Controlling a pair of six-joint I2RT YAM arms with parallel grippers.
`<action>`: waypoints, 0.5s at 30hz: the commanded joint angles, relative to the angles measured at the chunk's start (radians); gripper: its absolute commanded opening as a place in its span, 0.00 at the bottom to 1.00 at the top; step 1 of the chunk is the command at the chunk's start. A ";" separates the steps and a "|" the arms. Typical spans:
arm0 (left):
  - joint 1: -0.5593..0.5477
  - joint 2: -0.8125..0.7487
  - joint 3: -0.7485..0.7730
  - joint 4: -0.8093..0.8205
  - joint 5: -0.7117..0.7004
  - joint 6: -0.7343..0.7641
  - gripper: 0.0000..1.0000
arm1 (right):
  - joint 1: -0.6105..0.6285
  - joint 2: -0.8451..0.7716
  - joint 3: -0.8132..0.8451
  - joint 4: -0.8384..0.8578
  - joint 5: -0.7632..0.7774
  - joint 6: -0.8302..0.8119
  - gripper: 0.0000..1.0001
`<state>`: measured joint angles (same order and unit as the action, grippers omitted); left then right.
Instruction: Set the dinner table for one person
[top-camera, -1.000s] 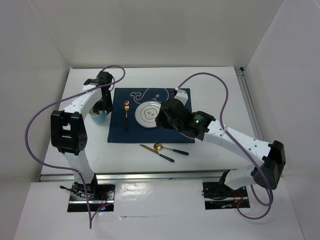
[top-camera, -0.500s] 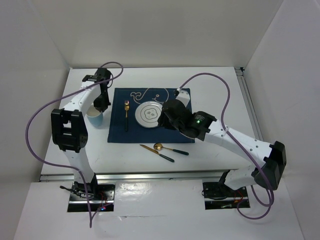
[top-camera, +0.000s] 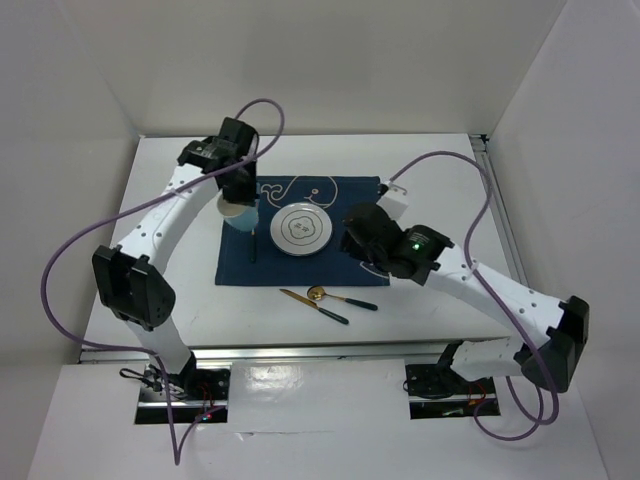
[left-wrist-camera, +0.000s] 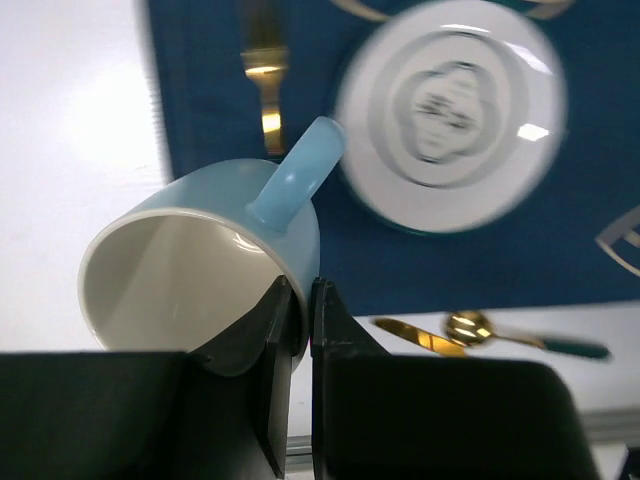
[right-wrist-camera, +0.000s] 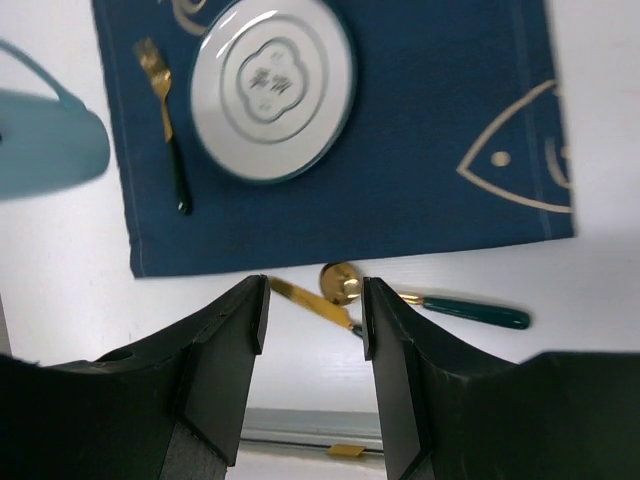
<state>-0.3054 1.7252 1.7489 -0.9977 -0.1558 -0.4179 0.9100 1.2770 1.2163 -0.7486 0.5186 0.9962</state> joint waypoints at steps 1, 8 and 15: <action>-0.093 0.016 0.084 0.007 0.100 0.011 0.00 | -0.049 -0.099 -0.040 -0.108 0.084 0.083 0.54; -0.313 0.111 0.093 0.100 0.151 -0.045 0.00 | -0.092 -0.303 -0.141 -0.296 0.184 0.277 0.54; -0.449 0.306 0.272 0.133 0.142 -0.074 0.00 | -0.092 -0.458 -0.190 -0.472 0.208 0.461 0.54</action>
<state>-0.7265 1.9999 1.8984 -0.9287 -0.0147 -0.4721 0.8215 0.8597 1.0531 -1.0840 0.6636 1.3220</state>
